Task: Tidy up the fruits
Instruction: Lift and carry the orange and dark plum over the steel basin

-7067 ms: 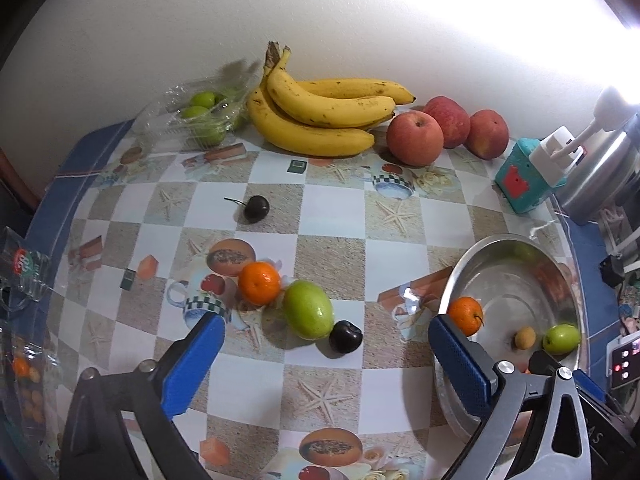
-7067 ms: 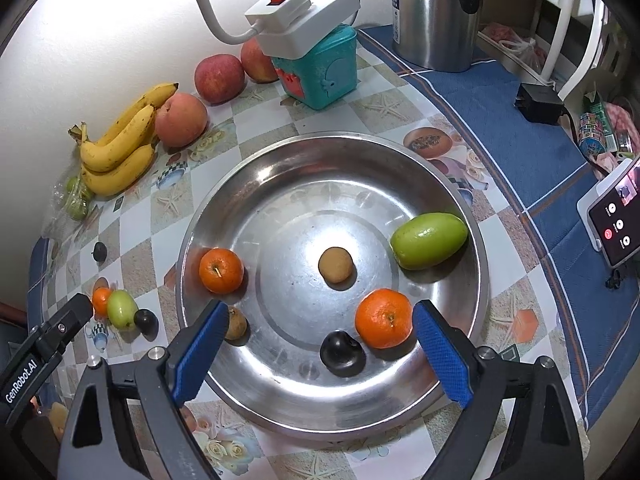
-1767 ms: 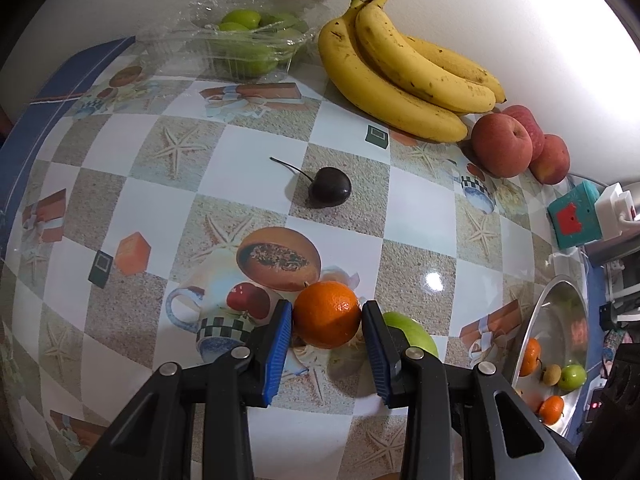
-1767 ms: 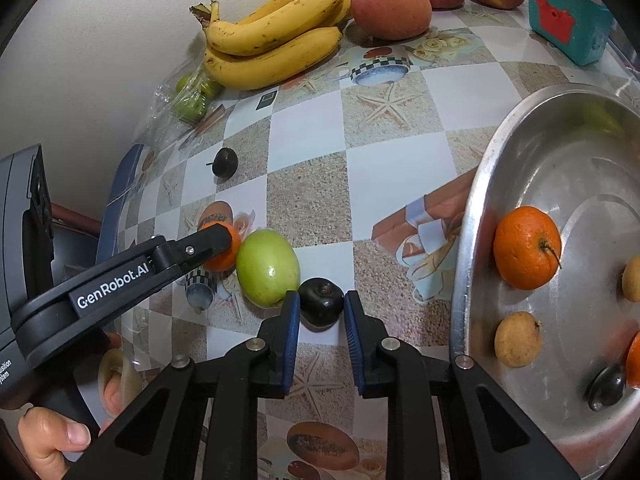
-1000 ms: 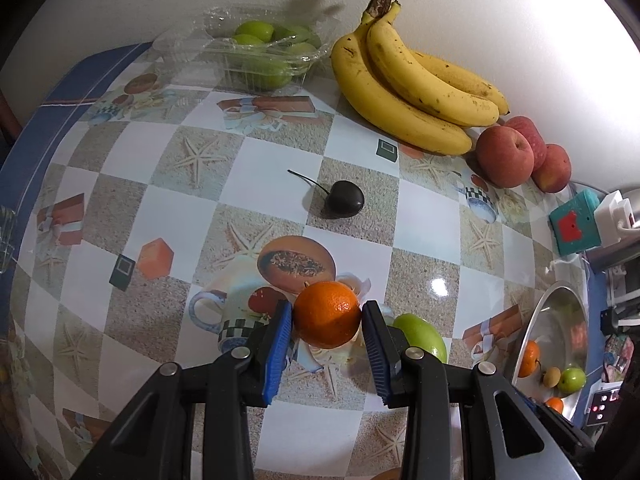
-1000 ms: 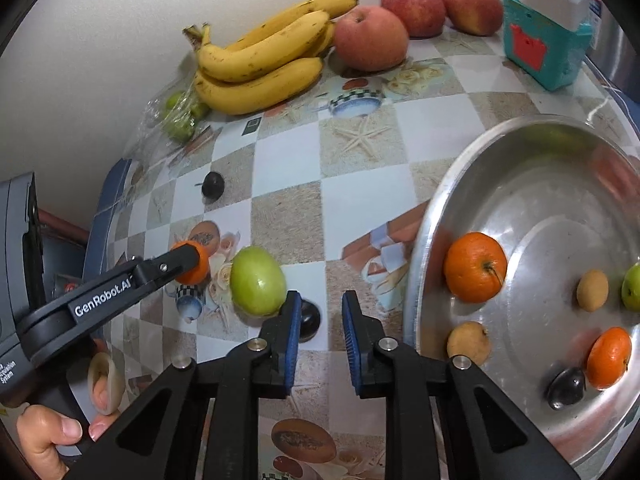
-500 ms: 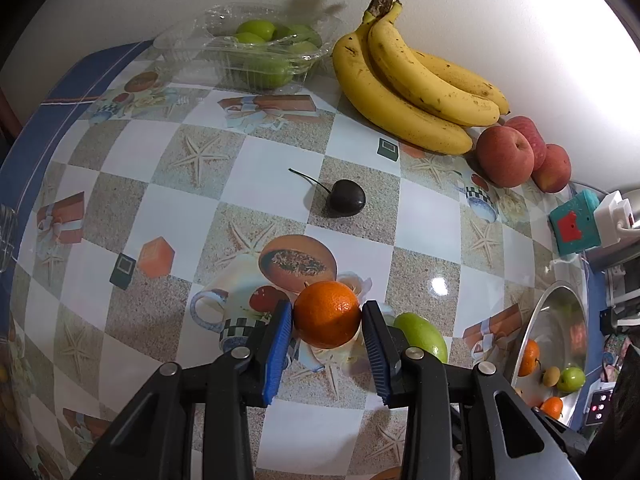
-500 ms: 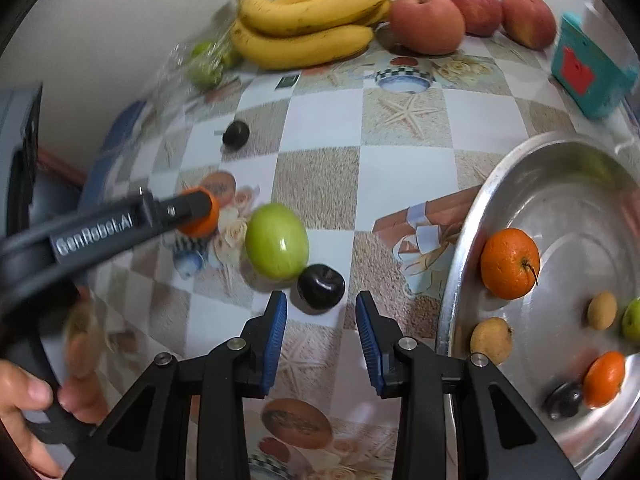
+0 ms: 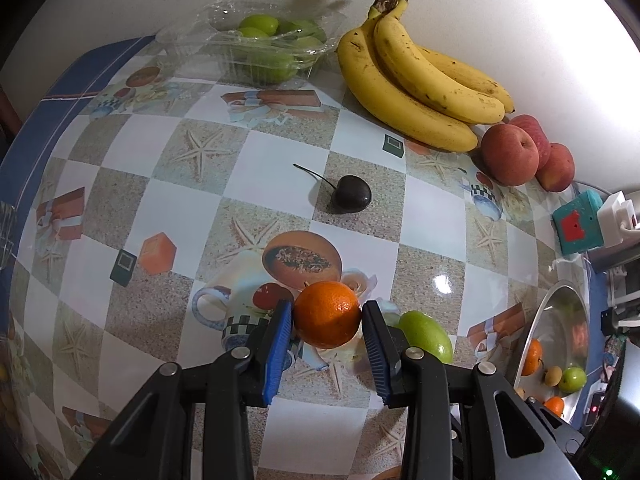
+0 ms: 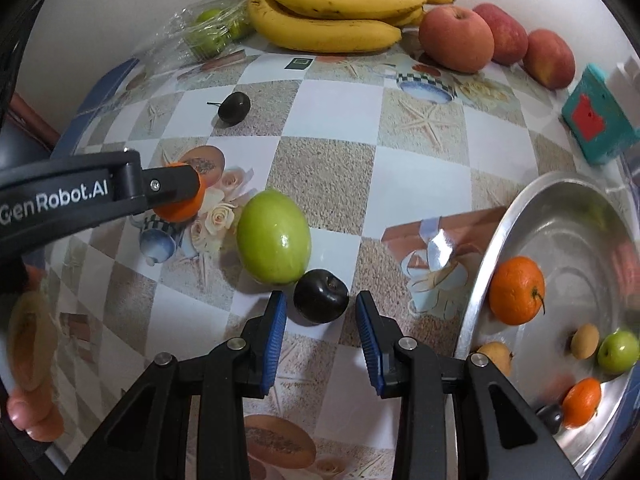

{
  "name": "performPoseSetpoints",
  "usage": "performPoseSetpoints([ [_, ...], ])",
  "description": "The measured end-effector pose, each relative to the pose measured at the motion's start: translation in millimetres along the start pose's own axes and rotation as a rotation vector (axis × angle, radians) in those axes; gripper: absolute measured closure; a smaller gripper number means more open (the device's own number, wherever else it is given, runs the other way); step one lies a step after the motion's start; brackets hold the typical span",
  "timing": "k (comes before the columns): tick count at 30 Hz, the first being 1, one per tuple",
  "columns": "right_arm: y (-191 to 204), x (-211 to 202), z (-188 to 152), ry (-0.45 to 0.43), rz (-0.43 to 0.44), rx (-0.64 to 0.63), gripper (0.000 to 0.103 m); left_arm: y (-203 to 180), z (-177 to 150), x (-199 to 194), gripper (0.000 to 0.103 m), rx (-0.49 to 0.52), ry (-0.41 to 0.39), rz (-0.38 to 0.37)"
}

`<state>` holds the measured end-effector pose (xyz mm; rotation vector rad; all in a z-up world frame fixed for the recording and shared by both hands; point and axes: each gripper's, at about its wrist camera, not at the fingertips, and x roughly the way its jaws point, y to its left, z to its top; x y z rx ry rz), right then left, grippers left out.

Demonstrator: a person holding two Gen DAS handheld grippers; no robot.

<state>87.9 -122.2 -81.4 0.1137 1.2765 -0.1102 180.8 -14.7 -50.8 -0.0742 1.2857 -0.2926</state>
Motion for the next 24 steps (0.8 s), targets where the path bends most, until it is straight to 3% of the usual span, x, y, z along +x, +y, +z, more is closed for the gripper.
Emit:
performPoseSetpoints([
  [7,0,0,-1,-0.021,-0.005,-0.005,0.067,1,0,-1,0.065,-0.001,0.003,0.0],
  [16,4,0,-1,-0.029,-0.004,0.001,0.075,10,-3,-4,0.065,-0.012,0.009,0.006],
  [24,-6,-9,-7,-0.038,0.055,0.035,0.076,16,-6,-12,0.065,-0.017,0.003,0.014],
])
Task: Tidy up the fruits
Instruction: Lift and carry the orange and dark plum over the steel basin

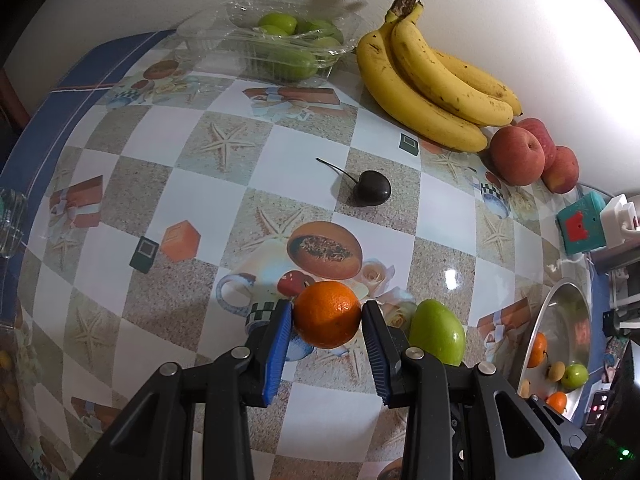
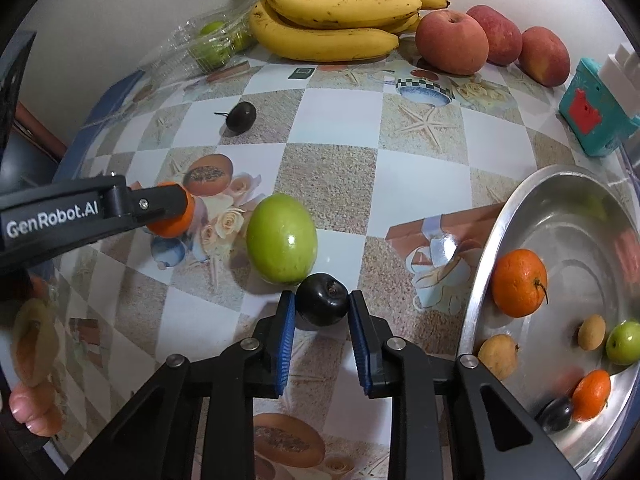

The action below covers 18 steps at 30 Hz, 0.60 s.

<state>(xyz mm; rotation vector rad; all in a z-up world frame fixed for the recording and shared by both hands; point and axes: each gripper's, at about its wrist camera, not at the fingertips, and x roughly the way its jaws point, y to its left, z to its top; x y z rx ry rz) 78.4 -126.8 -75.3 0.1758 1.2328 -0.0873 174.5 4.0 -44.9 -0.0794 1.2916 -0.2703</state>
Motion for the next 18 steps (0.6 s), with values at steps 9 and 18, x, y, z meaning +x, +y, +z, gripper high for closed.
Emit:
performPoseSetpoints([
  [9,-1,-17,-7,-0.018,0.008,0.027,0.076,-4,-4,-8,0.065,0.015,-0.006,-0.009],
  [18,-11,-46,4,-0.081,0.006,0.111,0.076,-19,-7,-17,0.065,0.058,-0.031,-0.005],
])
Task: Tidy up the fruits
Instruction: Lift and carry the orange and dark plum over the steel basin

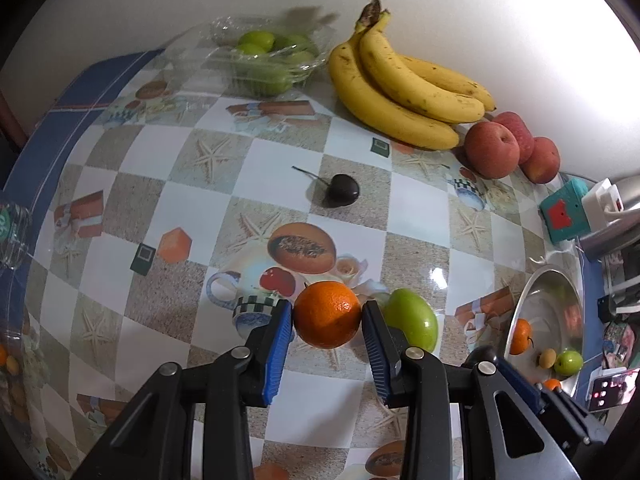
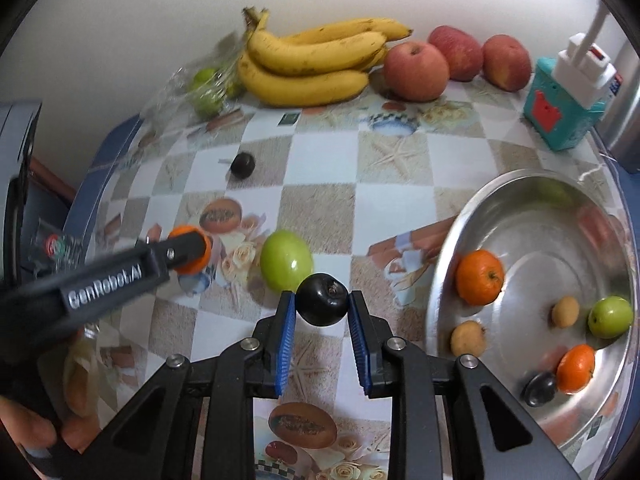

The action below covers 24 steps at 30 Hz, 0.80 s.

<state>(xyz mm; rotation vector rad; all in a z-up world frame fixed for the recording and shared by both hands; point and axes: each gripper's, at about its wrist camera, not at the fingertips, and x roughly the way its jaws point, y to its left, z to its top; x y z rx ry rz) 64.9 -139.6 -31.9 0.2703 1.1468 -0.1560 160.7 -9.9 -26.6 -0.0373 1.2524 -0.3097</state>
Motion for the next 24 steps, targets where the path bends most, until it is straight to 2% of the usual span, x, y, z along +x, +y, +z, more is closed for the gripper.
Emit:
performPoseSetpoints([
  [8,-32,-6,12,-0.017,0.003,0.116,0.076,-27,1,-3,0.065,0.063,-0.015,0.007],
  [15,-73,-22,12,-0.054,-0.036,0.204,0.076,-64,-4,-9,0.065,0.142,-0.034,-0.014],
  [21,-109,-35,7,-0.066,-0.087,0.276,0.076,-106,-17,-12,0.065,0.237,-0.027,-0.059],
  [24,-130,-40,1,-0.071,-0.113,0.32,0.076,-125,-25,-9,0.065,0.279,-0.005,-0.105],
])
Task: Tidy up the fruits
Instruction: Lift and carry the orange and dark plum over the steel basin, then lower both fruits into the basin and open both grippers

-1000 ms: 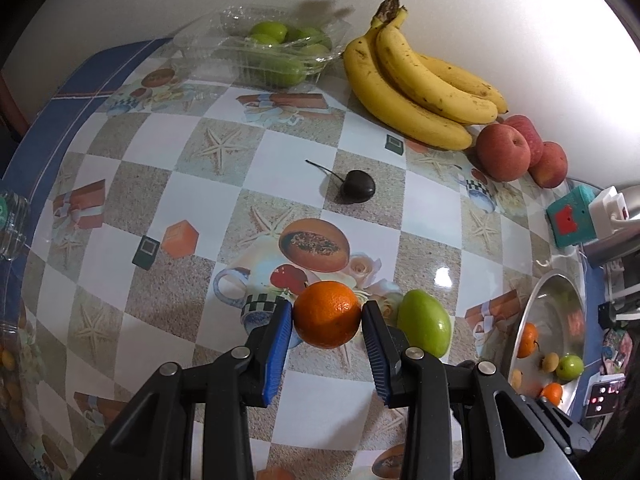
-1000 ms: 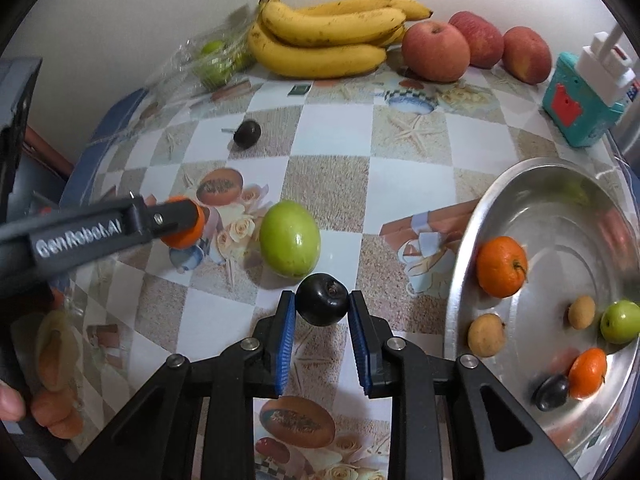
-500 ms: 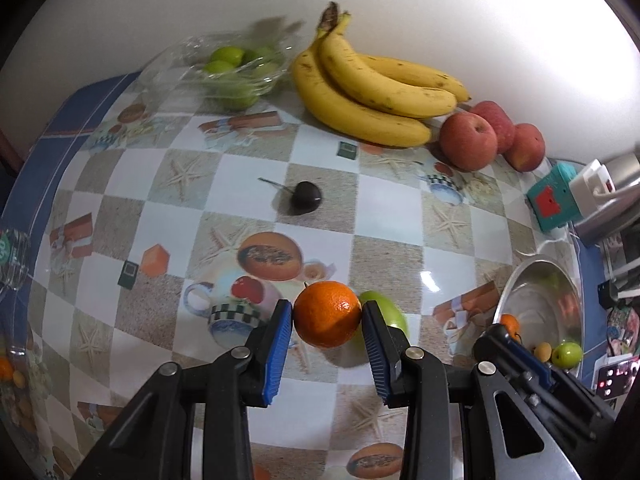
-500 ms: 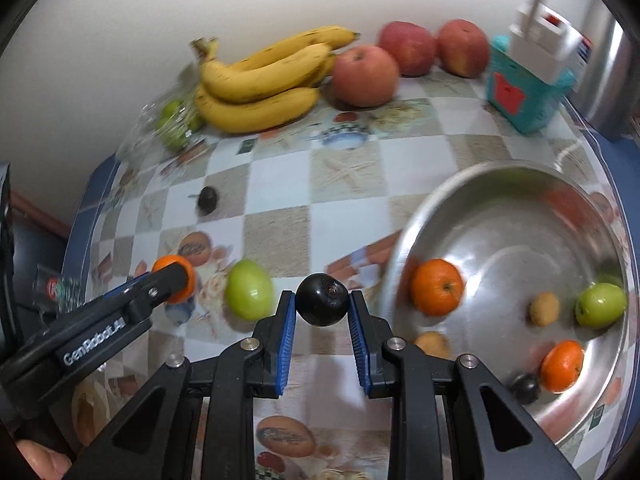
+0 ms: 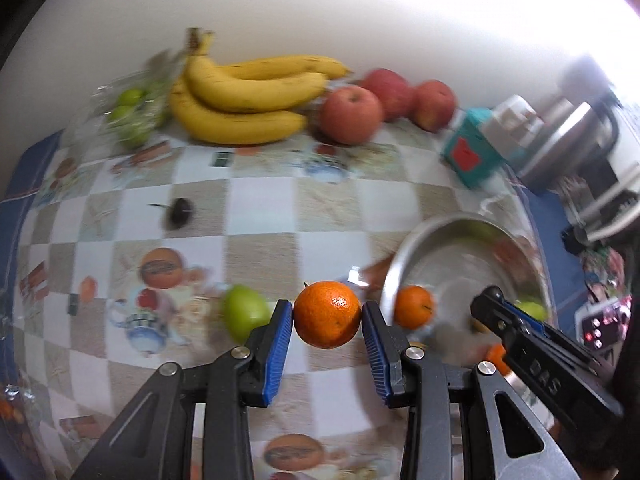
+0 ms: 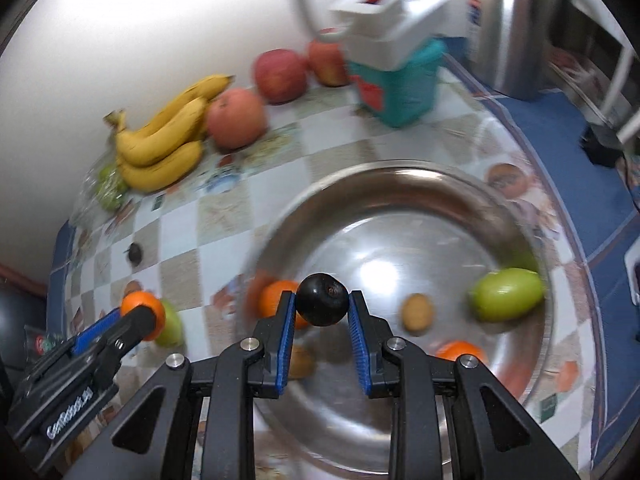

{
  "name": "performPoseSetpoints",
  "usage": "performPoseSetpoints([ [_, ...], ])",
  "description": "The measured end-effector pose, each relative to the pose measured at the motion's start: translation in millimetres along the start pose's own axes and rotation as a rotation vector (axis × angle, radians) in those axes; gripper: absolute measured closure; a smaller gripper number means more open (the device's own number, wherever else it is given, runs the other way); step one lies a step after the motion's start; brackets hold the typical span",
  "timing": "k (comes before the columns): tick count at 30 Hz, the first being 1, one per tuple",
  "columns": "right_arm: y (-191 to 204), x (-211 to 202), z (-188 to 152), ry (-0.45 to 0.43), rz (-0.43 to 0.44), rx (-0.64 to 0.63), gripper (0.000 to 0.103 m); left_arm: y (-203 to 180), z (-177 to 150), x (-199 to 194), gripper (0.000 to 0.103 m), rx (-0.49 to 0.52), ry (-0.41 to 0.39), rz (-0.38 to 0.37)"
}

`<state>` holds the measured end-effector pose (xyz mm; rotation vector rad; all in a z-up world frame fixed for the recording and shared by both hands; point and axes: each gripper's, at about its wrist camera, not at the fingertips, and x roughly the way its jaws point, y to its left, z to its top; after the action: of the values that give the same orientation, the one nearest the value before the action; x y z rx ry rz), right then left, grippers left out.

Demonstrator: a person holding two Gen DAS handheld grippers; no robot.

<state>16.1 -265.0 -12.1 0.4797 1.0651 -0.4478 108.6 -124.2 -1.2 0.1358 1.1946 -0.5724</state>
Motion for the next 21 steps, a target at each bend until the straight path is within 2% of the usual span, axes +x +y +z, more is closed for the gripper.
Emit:
performPoseSetpoints([
  [3,-24,-2,2,-0.009,-0.03,0.045,0.076,-17,-3,3,0.065,0.028,0.016,-0.036],
  [8,-48,-2,1,-0.022,-0.037,0.105,0.075,-49,-9,8,0.065,0.111,0.013,-0.046],
  [12,-55,1,1,-0.034,-0.043,0.119,0.075,-71,-16,19,0.065,0.162,0.038,-0.069],
  [15,-57,4,0,-0.037,-0.043,0.134,0.075,-84,-22,26,0.065,0.203,0.046,-0.055],
  [21,-68,10,-1,-0.039,-0.048,0.163,0.075,-92,-28,40,0.065,0.223,0.068,-0.048],
])
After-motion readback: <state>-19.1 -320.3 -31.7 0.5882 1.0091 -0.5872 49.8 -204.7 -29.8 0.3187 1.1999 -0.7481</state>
